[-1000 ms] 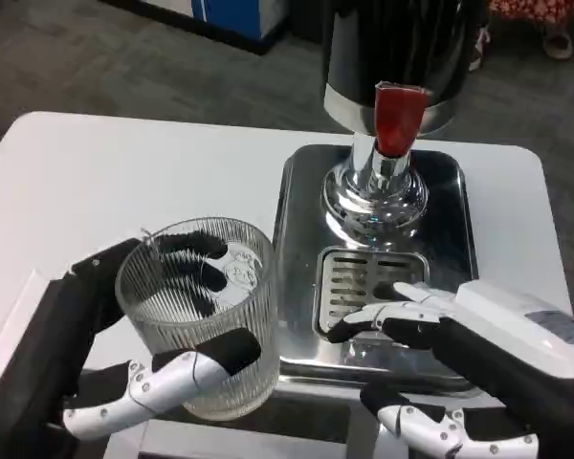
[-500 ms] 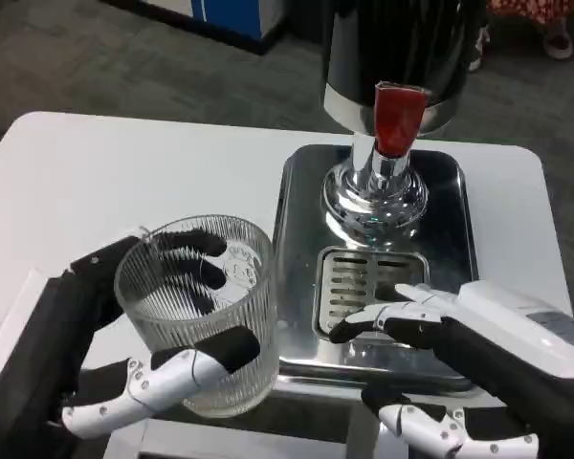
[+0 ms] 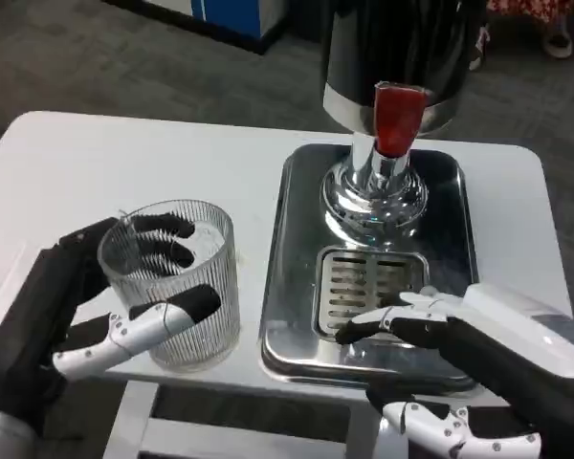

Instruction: Grasp the cup under the faucet to collect the drink, then remove the cup.

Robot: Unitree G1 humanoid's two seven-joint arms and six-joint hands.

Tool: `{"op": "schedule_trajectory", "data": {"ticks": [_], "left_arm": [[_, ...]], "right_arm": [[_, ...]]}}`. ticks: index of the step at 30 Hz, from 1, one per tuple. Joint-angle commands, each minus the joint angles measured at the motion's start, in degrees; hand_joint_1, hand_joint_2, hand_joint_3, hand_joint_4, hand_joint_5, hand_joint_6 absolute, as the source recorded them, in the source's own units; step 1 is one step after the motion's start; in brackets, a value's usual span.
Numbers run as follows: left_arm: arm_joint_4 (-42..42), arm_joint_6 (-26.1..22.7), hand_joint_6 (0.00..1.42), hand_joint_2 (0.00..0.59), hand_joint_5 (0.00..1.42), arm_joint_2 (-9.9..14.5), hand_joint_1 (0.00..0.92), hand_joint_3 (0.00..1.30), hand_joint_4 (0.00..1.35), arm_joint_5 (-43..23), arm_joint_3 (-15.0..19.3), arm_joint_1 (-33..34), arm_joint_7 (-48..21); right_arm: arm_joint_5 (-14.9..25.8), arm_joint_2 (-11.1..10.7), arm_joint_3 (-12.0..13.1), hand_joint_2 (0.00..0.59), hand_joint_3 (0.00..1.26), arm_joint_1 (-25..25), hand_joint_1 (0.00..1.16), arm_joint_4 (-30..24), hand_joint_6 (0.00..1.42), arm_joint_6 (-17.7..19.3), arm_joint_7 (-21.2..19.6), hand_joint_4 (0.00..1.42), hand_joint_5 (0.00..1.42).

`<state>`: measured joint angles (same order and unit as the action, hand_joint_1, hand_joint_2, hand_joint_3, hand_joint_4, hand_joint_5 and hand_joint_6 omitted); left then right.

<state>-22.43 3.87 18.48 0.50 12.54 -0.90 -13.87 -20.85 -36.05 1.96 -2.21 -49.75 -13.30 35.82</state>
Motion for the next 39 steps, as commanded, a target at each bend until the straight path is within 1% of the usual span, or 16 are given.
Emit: {"op": "schedule_trajectory", "data": {"ticks": [1,3,5,10,17,27,31,35,39], "left_arm": [[4.71,4.53,0.53,0.131,0.70,2.00,0.620,0.75,0.71,0.89,-0.59,4.84,0.01],[8.71,6.30,0.53,0.131,0.70,3.11,0.620,0.75,0.71,2.43,-1.30,8.17,0.35],[11.71,7.88,0.53,0.131,0.70,3.67,0.620,0.75,0.71,3.81,-1.95,10.58,0.58],[18.11,11.50,0.53,0.131,0.70,3.75,0.620,0.74,0.71,6.18,-4.89,15.68,0.98],[26.54,15.03,0.53,0.131,0.70,3.55,0.620,0.74,0.71,8.93,-9.12,22.71,0.75],[35.12,17.35,0.53,0.131,0.70,2.85,0.620,0.74,0.71,12.11,-12.93,29.09,1.82],[39.40,18.04,0.53,0.131,0.70,3.06,0.620,0.74,0.71,13.57,-14.88,32.28,1.92],[42.23,18.45,0.53,0.131,0.70,3.03,0.620,0.74,0.71,14.79,-16.33,34.66,2.21],[44.15,18.50,0.53,0.131,0.70,2.91,0.620,0.74,0.71,16.30,-17.88,36.38,2.63]], "right_arm": [[0.01,0.45,0.62,0.478,0.27,-0.57,0.33,-0.29,0.00,-0.30,-0.84,0.21,0.08],[-0.12,0.55,0.96,0.478,0.27,-1.00,0.33,-0.51,0.01,-0.40,-1.04,0.22,0.08],[-0.17,0.65,1.30,0.478,0.27,-1.43,0.33,-0.59,0.01,-0.38,-1.31,0.22,0.09],[-0.10,0.80,1.89,0.478,0.27,-2.27,0.33,-0.55,0.01,-0.01,-1.77,0.22,0.09],[0.14,1.16,2.65,0.478,0.27,-3.10,0.33,-0.35,0.03,0.15,-2.41,0.23,0.12],[0.24,1.65,3.49,0.478,0.27,-3.71,0.33,-0.26,0.04,-0.12,-2.63,0.23,0.12],[0.16,1.86,3.38,0.478,0.28,-3.80,0.33,0.02,0.04,0.00,-2.79,0.23,0.13],[0.21,2.03,3.37,0.478,0.28,-3.98,0.33,0.03,0.05,0.11,-2.87,0.24,0.13],[0.56,2.07,4.13,0.478,0.28,-4.65,0.33,-0.57,0.05,0.10,-2.83,0.24,0.13]]}}
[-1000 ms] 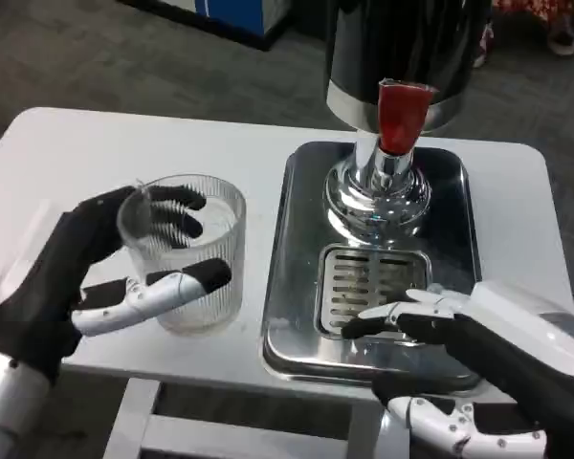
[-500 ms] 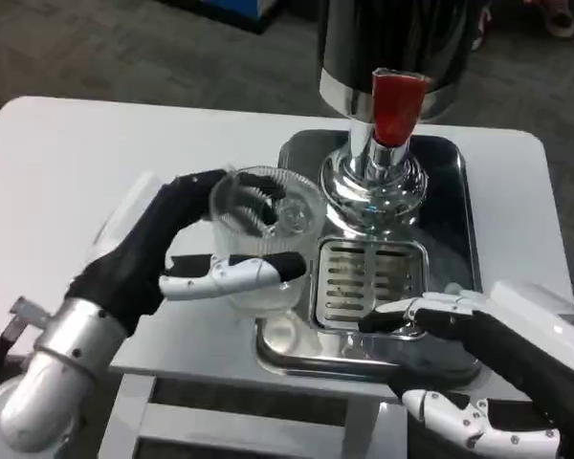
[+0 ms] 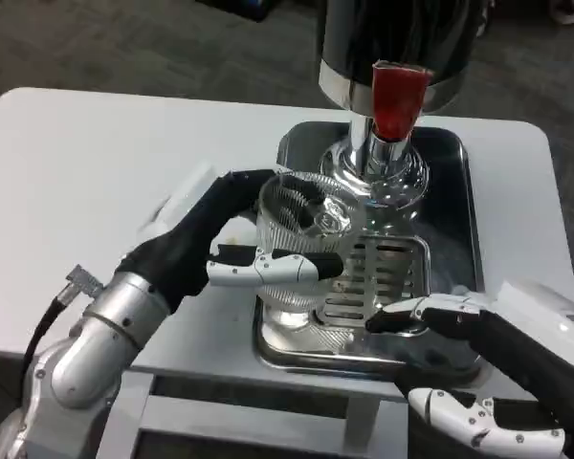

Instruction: Grasp the cup under the faucet to collect the drink, then remove the cup.

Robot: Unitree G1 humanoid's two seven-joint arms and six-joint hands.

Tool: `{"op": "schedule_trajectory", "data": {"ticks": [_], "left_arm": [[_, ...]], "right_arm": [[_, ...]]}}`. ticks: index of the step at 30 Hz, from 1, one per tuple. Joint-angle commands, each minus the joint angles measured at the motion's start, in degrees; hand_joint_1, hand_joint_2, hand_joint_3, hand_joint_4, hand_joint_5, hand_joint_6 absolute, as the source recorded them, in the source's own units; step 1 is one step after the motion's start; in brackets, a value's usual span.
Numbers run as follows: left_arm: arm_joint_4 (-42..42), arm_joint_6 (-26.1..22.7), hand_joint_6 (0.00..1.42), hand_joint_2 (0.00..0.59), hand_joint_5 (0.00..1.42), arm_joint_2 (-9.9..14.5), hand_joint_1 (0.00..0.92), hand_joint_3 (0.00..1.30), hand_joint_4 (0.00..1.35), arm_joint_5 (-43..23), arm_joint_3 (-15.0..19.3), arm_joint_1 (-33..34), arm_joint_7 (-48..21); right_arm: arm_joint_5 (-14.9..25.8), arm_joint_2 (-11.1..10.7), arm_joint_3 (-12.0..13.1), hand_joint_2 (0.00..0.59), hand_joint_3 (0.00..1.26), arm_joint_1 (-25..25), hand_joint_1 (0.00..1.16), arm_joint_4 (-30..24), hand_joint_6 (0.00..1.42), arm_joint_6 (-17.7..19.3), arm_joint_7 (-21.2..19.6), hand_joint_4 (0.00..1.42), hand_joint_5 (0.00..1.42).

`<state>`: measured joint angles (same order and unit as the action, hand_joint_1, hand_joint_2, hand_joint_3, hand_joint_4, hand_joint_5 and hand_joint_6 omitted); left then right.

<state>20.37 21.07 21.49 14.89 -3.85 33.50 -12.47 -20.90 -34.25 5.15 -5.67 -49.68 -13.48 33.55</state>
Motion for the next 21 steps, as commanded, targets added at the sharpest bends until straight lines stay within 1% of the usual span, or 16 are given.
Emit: {"op": "schedule_trajectory", "data": {"ticks": [1,9,17,21], "left_arm": [[1.61,1.07,0.53,0.131,0.70,-0.16,0.620,0.74,0.71,2.45,-1.88,2.30,1.41],[1.60,-0.47,0.53,0.133,0.70,-0.42,0.620,0.74,0.69,5.29,-4.23,3.16,2.25],[1.21,-2.52,0.52,0.137,0.69,-0.41,0.608,0.74,0.68,7.80,-5.70,3.35,3.24],[0.64,-4.71,0.51,0.138,0.68,-0.33,0.602,0.74,0.67,8.10,-6.28,2.51,3.00]], "right_arm": [[0.66,0.28,1.08,0.478,0.28,-1.33,0.33,-0.74,0.05,0.29,-0.54,0.24,0.13],[1.26,0.35,2.15,0.478,0.28,-2.00,0.33,-1.23,0.05,0.31,-0.42,0.24,0.13],[1.63,0.36,2.28,0.478,0.28,-2.03,0.33,-1.12,0.05,0.33,-0.55,0.24,0.14],[1.64,0.48,2.25,0.483,0.28,-2.08,0.33,-1.04,0.05,0.34,-0.67,0.24,0.14]]}}
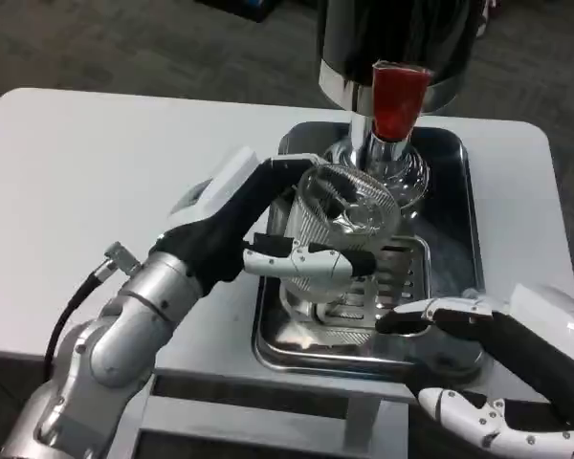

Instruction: Grasp the cup under the faucet to collect the drink, then remove the cup.

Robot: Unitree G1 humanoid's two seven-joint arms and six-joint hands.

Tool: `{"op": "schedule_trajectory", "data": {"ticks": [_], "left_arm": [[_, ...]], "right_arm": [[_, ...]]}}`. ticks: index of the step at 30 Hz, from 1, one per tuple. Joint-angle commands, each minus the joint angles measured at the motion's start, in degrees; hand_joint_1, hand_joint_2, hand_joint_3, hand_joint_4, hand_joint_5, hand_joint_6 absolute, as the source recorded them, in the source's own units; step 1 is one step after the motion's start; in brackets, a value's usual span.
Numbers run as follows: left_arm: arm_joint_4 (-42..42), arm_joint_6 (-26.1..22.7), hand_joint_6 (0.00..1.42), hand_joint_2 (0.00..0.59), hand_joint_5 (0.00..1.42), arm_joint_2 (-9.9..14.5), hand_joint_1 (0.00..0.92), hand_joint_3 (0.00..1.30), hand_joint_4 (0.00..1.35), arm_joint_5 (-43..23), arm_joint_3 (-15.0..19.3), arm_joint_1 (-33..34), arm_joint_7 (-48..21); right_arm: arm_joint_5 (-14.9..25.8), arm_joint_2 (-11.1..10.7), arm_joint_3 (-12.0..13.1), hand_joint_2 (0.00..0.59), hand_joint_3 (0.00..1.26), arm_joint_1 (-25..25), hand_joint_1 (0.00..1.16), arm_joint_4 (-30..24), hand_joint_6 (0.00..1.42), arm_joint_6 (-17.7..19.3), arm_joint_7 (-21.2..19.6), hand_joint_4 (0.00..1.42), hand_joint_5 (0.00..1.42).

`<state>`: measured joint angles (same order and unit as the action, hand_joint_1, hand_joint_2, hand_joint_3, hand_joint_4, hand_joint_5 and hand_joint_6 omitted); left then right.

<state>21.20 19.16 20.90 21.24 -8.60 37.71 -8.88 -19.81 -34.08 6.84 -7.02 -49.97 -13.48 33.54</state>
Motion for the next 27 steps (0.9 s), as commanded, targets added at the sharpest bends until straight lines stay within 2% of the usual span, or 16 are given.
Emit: {"op": "schedule_trajectory", "data": {"ticks": [1,6,15,23,27], "left_arm": [[-0.48,-3.22,0.51,0.138,0.68,0.34,0.602,0.74,0.65,1.77,-1.66,-1.96,-0.59],[-1.25,-4.32,0.51,0.135,0.66,1.19,0.596,0.72,0.63,1.51,-2.12,-3.22,-1.13],[-1.70,-4.69,0.48,0.135,0.63,2.30,0.532,0.63,0.49,1.04,-2.48,-4.05,-1.58],[-0.86,-4.60,0.46,0.176,0.52,2.73,0.358,0.46,0.33,0.80,-2.57,-3.96,-1.67],[-0.28,-4.44,0.45,0.180,0.46,2.85,0.330,0.33,0.28,0.62,-2.63,-3.85,-1.76]], "right_arm": [[0.54,0.37,0.55,0.484,0.28,-0.74,0.33,-0.71,0.05,0.35,-0.72,0.24,0.14],[0.58,0.54,0.51,0.486,0.28,-0.70,0.34,-0.49,0.05,0.43,-0.82,0.24,0.14],[0.74,0.77,0.32,0.487,0.28,-0.40,0.34,-0.31,0.05,0.24,-1.07,0.25,0.14],[0.80,0.84,-0.03,0.488,0.29,0.18,0.34,-0.13,0.06,-0.19,-1.21,0.25,0.15],[0.78,0.90,-0.35,0.488,0.29,0.60,0.34,0.07,0.06,-0.35,-1.22,0.26,0.15]]}}
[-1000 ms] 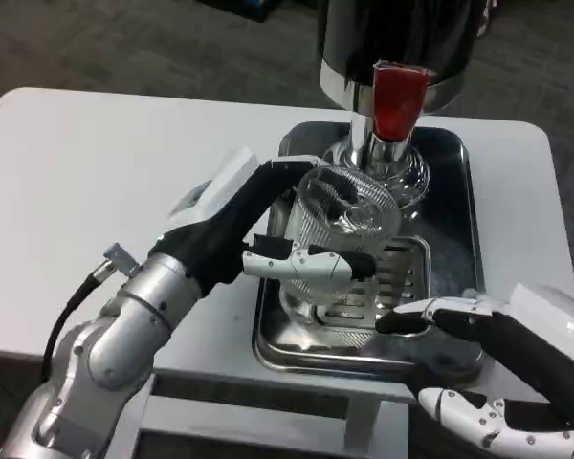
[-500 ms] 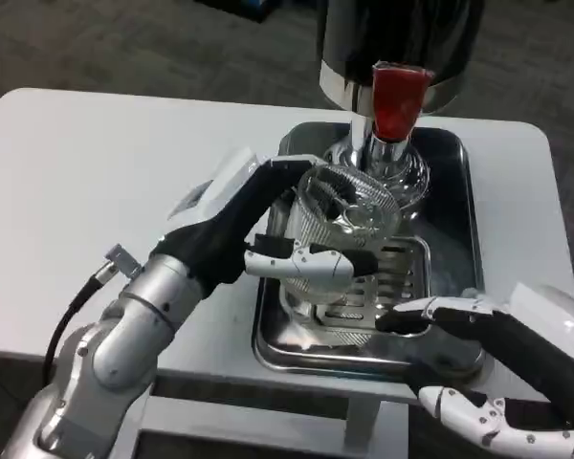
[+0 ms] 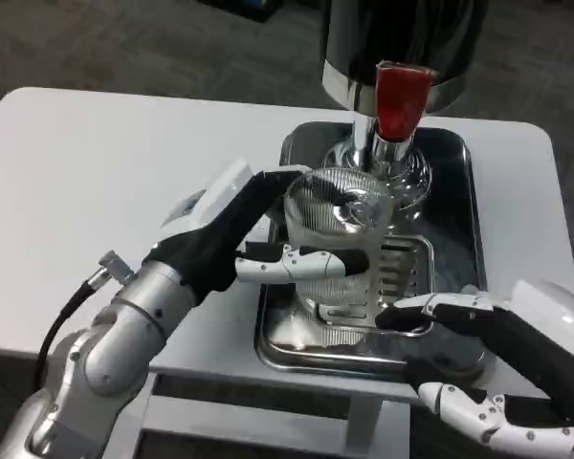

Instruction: Grasp the cup under the faucet to collect the drink, then remove the cup.

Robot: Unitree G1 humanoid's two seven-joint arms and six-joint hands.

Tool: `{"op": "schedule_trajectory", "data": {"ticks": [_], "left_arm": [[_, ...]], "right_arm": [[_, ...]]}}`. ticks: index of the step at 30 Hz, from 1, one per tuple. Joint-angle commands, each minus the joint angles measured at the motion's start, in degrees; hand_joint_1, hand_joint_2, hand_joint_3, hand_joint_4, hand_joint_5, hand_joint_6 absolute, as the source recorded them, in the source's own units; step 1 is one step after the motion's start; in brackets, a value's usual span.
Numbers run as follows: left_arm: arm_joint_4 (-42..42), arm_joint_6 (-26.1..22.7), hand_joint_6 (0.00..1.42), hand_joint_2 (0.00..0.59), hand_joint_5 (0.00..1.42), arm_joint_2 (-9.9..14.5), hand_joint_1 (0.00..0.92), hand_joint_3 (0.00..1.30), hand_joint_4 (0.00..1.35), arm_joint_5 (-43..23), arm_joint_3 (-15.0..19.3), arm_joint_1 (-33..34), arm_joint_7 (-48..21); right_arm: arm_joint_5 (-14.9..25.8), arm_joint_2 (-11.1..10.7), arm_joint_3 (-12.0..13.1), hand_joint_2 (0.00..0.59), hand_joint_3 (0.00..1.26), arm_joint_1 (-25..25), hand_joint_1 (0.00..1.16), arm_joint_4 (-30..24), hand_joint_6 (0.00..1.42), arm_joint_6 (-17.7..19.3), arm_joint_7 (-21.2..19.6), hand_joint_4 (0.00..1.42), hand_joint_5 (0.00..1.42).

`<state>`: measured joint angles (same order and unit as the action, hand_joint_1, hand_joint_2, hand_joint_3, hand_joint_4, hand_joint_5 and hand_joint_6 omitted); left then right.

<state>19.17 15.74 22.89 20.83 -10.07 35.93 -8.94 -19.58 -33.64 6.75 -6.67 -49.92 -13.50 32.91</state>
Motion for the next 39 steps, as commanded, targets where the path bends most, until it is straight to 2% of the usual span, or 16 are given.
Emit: {"op": "schedule_trajectory", "data": {"ticks": [1,8,12,22,30,39], "left_arm": [[1.85,-0.98,0.45,0.181,0.44,0.90,0.329,0.31,0.27,0.99,-1.19,-2.04,-1.69],[2.74,-0.31,0.42,0.180,0.37,1.04,0.322,0.21,0.17,0.63,-1.25,-1.70,-2.03],[2.86,0.01,0.40,0.154,0.33,0.90,0.300,0.20,0.13,0.51,-1.39,-1.58,-2.42],[2.44,-0.31,0.30,0.139,0.17,0.38,0.281,0.14,0.03,0.40,-1.78,-1.41,-3.40],[1.49,-0.26,0.29,0.135,0.17,0.22,0.281,0.14,0.02,-0.05,-1.47,-1.92,-3.48],[-5.86,-6.40,0.30,0.079,0.17,1.16,0.211,0.07,0.00,0.18,0.25,-4.09,-3.79]], "right_arm": [[0.55,0.46,-0.36,0.488,0.29,0.38,0.34,0.08,0.06,-0.38,-0.60,0.26,0.15],[0.61,0.68,-0.70,0.485,0.29,0.93,0.34,0.18,0.06,-0.91,-0.56,0.26,0.15],[0.78,0.71,-0.54,0.482,0.29,0.89,0.35,0.12,0.06,-1.05,-0.54,0.26,0.16],[1.31,0.68,-0.33,0.479,0.29,0.75,0.36,0.27,0.06,-0.98,-0.78,0.27,0.16],[1.30,0.79,-0.63,0.479,0.29,1.13,0.36,0.58,0.06,-1.03,-1.01,0.27,0.17],[1.28,0.82,-0.62,0.486,0.29,1.08,0.36,0.60,0.06,-0.91,-1.13,0.27,0.17]]}}
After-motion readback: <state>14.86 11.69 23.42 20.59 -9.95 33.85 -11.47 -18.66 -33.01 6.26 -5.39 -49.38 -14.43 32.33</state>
